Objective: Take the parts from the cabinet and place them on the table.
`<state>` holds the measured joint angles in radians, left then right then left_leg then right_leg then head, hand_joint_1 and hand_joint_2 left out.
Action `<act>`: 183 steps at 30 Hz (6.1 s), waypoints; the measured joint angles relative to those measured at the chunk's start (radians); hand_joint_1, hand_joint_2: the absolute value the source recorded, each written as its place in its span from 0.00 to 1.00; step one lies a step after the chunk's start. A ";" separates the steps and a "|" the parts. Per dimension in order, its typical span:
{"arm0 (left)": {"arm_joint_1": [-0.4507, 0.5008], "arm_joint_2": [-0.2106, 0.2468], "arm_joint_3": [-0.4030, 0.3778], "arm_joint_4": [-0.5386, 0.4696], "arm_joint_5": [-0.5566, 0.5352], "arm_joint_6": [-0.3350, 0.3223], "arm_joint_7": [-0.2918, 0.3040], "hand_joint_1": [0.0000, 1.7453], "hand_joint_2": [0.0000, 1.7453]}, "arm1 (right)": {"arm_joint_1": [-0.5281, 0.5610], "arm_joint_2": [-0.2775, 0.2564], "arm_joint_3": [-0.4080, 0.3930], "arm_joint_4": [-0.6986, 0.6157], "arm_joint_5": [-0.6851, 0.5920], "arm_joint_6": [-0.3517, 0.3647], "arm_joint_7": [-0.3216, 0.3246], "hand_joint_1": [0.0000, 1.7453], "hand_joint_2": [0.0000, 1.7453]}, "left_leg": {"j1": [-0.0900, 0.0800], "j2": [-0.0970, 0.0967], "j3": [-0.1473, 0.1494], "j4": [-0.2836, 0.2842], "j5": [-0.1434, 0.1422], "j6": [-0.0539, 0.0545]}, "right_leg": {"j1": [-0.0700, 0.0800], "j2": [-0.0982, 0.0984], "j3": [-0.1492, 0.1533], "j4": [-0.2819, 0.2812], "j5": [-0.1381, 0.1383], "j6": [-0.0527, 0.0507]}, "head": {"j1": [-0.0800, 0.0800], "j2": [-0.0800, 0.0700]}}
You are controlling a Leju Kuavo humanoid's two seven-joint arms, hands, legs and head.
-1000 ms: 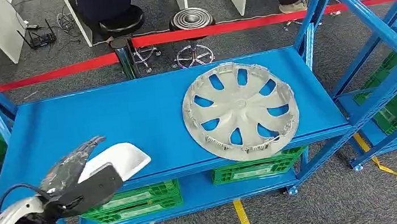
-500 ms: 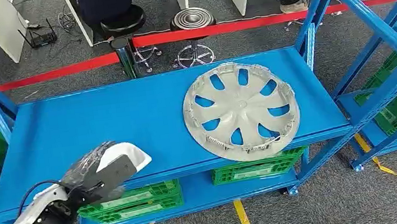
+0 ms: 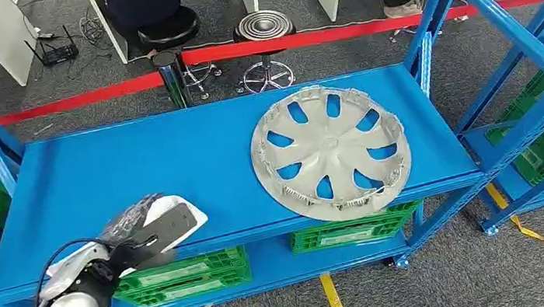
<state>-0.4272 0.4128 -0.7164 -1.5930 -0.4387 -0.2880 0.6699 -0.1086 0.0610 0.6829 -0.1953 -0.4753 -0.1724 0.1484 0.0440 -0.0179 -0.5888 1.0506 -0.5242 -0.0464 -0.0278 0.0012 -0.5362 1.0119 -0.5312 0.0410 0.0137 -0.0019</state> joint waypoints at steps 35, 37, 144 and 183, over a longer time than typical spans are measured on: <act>-0.007 -0.001 -0.043 0.100 -0.042 -0.030 0.000 0.00 1.00 | 0.002 0.001 0.026 0.000 -0.030 -0.005 0.001 0.00 1.00 | 0.000 0.016 0.001 0.000 0.000 0.000 | 0.000 0.005 0.000 0.000 0.000 0.000 | 0.000 0.000; -0.007 -0.001 -0.043 0.099 -0.042 -0.030 0.000 0.00 1.00 | 0.002 0.001 0.026 0.000 -0.030 -0.005 0.000 0.00 1.00 | 0.000 0.016 0.001 0.000 0.000 0.000 | 0.000 0.005 0.000 0.000 0.000 0.000 | 0.000 0.000; 0.084 -0.060 0.040 -0.405 0.668 0.592 -0.760 1.00 1.00 | 0.002 0.000 0.050 0.001 -0.121 -0.040 -0.015 0.00 1.00 | 0.000 0.017 0.002 -0.001 0.000 0.000 | 0.000 0.006 0.000 0.000 0.000 0.000 | -0.002 0.000; 0.084 -0.070 0.054 -0.575 0.620 0.581 -0.767 1.00 1.00 | 0.002 0.002 0.051 0.000 -0.146 -0.045 -0.023 0.00 1.00 | -0.012 0.018 0.005 -0.025 0.023 0.048 | -0.015 0.002 -0.029 0.067 -0.058 0.026 | 0.007 0.000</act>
<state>-0.3431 0.3426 -0.6626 -2.1675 0.1816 0.2930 -0.0973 -0.1071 0.0626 0.7340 -0.1953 -0.6210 -0.2174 0.1251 0.0325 0.0002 -0.5842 1.0252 -0.5015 0.0016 -0.0431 0.0029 -0.5650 1.0794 -0.5895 0.0666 0.0206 -0.0019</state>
